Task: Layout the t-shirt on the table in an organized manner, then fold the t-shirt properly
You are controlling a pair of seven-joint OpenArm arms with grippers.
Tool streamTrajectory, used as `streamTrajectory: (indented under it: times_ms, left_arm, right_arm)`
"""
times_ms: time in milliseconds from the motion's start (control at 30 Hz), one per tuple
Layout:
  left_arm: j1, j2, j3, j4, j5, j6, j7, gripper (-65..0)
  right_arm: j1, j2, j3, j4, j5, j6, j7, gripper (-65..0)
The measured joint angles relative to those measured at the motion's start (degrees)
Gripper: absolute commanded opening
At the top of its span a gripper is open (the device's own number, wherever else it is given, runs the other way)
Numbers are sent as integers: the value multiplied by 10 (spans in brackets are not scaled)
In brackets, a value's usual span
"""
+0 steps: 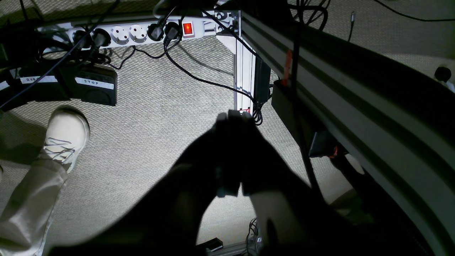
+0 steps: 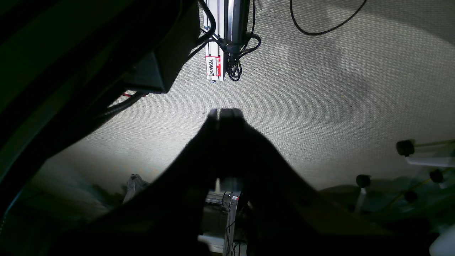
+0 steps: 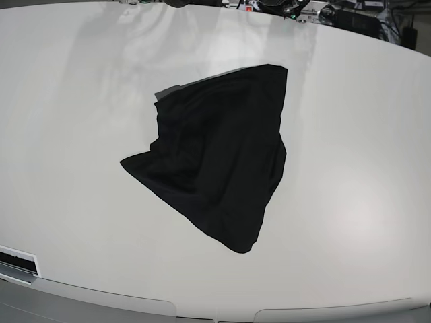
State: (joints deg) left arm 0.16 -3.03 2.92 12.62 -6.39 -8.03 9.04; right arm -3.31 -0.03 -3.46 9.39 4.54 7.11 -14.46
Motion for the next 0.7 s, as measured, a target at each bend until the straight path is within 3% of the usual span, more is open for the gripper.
streamTrajectory:
  times_ms: [300, 567, 700]
  left_arm:
    - [0, 0, 0, 12, 0, 0, 0, -650]
    - [0, 0, 0, 12, 0, 0, 0, -650]
    - [2, -3, 0, 20, 7, -2, 54, -650]
  right_arm:
    - [2, -1, 0, 2, -6, 39, -2, -650]
    - [2, -1, 0, 3, -6, 41, -2, -650]
    - [2, 0, 0, 3, -7, 41, -38, -650]
